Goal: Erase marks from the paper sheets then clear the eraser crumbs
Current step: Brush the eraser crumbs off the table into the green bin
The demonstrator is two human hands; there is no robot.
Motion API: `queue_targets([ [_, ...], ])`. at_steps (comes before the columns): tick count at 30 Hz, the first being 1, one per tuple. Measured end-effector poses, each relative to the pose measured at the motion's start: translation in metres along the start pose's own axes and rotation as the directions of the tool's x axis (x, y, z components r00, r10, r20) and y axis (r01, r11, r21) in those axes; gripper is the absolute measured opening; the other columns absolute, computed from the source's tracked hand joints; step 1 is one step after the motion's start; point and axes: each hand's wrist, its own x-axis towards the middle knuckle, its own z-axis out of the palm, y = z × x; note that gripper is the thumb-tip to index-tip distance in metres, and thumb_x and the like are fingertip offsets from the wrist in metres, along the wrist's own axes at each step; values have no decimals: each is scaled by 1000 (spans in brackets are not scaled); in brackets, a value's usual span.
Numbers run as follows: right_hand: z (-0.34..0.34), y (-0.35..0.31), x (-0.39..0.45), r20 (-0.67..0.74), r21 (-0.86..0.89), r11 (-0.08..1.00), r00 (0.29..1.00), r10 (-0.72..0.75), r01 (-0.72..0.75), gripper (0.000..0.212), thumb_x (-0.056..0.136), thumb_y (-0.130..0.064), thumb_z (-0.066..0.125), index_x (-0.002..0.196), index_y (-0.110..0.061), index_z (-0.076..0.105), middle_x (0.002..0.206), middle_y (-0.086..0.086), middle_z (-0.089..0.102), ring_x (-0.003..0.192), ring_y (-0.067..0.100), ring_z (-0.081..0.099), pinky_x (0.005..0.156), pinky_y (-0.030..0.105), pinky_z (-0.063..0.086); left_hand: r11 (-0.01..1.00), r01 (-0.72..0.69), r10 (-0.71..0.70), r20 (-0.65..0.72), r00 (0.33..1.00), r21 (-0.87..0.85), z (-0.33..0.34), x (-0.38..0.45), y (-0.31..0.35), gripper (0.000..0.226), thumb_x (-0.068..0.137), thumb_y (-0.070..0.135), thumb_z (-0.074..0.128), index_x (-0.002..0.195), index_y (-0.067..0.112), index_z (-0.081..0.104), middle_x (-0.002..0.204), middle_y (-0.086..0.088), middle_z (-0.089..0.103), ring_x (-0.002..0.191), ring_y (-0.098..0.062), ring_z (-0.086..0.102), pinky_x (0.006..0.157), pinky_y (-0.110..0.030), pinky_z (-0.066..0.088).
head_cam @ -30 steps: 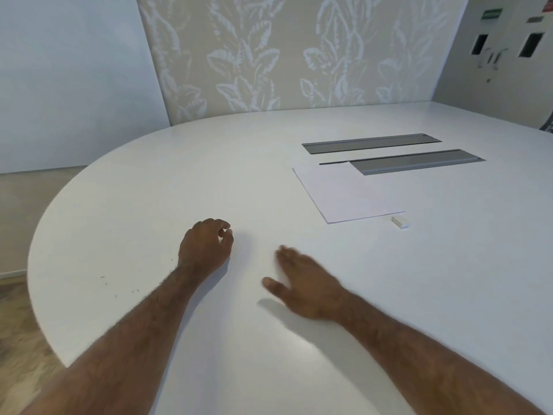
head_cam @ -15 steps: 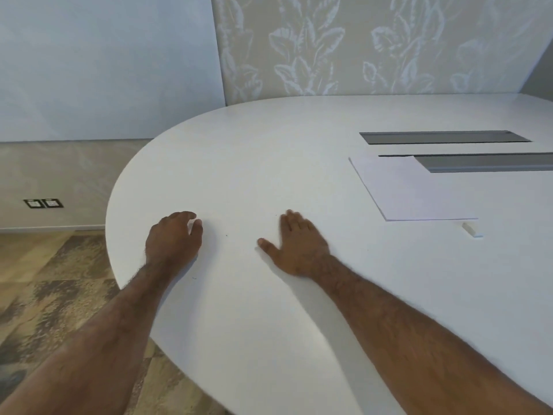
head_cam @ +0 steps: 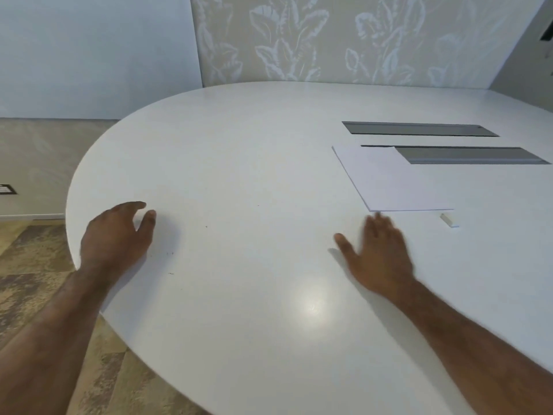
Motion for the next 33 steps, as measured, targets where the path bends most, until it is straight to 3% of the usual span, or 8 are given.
queue_targets([
  [4, -9, 20, -10, 140, 25, 997, 988, 71, -76, 116, 70, -84, -3, 152, -2, 7, 162, 14, 2, 150, 24, 2, 121, 42, 5, 999, 36, -36, -8, 999, -17, 2, -3, 0, 41, 100, 43, 47, 127, 16, 62, 129, -12, 65, 118, -37, 59, 100, -48, 44],
  [12, 3, -121, -19, 117, 90, 934, 928, -354, 345, 96, 87, -74, 13, 152, -4, 5, 162, 12, 1, 150, 21, 0, 121, 35, -1, 997, 50, -46, 69, 997, -59, 0, -1, -1, 46, 103, 39, 42, 136, 9, 54, 140, -14, 57, 123, -37, 55, 106, -47, 40],
  [18, 12, -210, -33, 157, 222, 657, 638, -754, 721, 100, 81, -81, 5, 153, -12, 4, 163, 2, 0, 150, 14, -1, 119, 30, -2, 996, 59, -57, 28, 998, -71, -5, -10, -24, 43, 106, 25, 34, 140, 3, 50, 147, -15, 50, 135, -34, 43, 115, -46, 30],
  [19, 11, -213, -25, 124, 234, 660, 652, -748, 713, 97, 83, -79, 9, 153, -11, 7, 163, 4, 4, 150, 17, 3, 119, 31, 1, 996, 67, -64, 34, 997, -66, -7, -8, -29, 43, 106, 24, 34, 141, 3, 49, 148, -15, 48, 137, -34, 41, 116, -46, 28],
  [22, 5, -206, 18, -22, 141, 886, 897, -442, 441, 91, 91, -69, 22, 151, -1, 13, 161, 17, 11, 149, 28, 11, 121, 39, 8, 994, 102, -99, 64, 993, -44, -11, 2, -50, 47, 107, 27, 31, 147, 5, 42, 156, -13, 39, 145, -30, 33, 121, -45, 18],
  [25, 4, -195, 44, 175, 90, 975, 961, -214, 201, 99, 86, -75, 15, 151, -1, 7, 162, 16, 2, 150, 25, 2, 121, 41, 3, 993, 113, -110, 111, 988, -21, -10, 4, -69, 52, 107, 33, 24, 153, 8, 32, 161, -9, 30, 149, -23, 24, 123, -41, 9],
  [30, 15, -249, 17, 179, 116, 843, 824, -537, 525, 98, 85, -75, 9, 152, -4, 4, 162, 12, -2, 150, 22, -2, 121, 36, 1, 997, 67, -62, 197, 978, -22, -5, 11, -80, 55, 107, 38, 19, 156, 13, 23, 164, -3, 19, 152, -17, 13, 123, -38, 2],
  [33, 18, -273, -12, 197, 175, 666, 637, -745, 725, 97, 83, -77, 3, 153, -11, 2, 163, 4, -3, 149, 14, -3, 119, 29, -2, 1000, -5, -1, 275, 961, 22, -4, 15, -81, 57, 107, 39, 17, 157, 14, 16, 166, 0, 12, 152, -13, 6, 122, -34, -3],
])
